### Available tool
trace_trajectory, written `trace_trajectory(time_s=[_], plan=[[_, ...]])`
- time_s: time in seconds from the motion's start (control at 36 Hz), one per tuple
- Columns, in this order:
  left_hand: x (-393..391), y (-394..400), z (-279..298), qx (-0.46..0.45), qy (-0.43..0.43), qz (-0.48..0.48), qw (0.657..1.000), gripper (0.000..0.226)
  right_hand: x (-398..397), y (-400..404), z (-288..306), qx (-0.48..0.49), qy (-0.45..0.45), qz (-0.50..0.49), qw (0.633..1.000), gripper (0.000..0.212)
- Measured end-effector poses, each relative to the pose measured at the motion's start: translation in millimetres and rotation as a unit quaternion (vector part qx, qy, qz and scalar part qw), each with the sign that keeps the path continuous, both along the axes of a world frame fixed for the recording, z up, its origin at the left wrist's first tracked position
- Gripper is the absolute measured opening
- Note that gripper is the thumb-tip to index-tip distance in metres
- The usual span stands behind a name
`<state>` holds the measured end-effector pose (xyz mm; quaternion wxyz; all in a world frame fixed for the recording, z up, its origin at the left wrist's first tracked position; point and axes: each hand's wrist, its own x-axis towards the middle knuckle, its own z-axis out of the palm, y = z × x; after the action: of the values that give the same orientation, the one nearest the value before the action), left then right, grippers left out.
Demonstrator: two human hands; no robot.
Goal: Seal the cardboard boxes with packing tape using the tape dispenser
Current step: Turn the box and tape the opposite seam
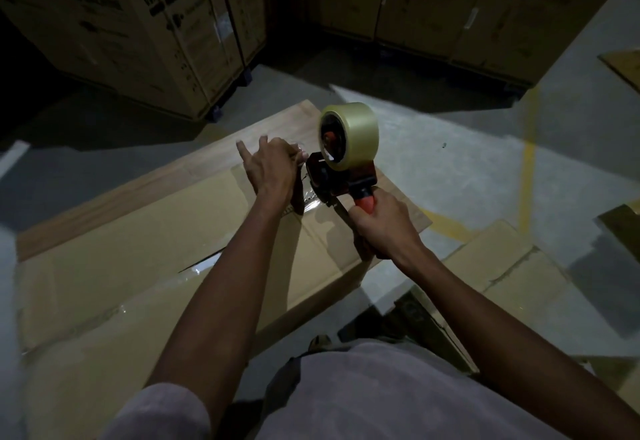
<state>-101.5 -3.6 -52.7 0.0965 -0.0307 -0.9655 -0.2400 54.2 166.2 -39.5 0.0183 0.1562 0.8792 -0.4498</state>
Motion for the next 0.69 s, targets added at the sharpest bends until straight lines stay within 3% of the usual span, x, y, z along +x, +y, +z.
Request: trace_trajectory(time_s=[0.14, 0.42, 0.56, 0.69], plan=[[-1, 0, 4, -0.019, -0.011, 0.001, 1.000, 0.030, 18, 2, 6, -0.025, -0.001, -0.010, 1.000, 0.009], [1, 1, 3, -0.067, -0.010, -0.031, 0.997, 0.028, 36, -6, 6, -0.044, -0.008, -0.043, 0.998, 0.010], [19, 6, -1, -0.020, -0.005, -0.054, 0.998, 0.024, 38, -6, 5, -0.050, -0.010, -0.058, 0.997, 0.010], [34, 6, -2, -0.030, -0.030, -0.052, 0.998, 0.026, 35, -6, 5, -0.053, -0.015, -0.069, 0.996, 0.014]])
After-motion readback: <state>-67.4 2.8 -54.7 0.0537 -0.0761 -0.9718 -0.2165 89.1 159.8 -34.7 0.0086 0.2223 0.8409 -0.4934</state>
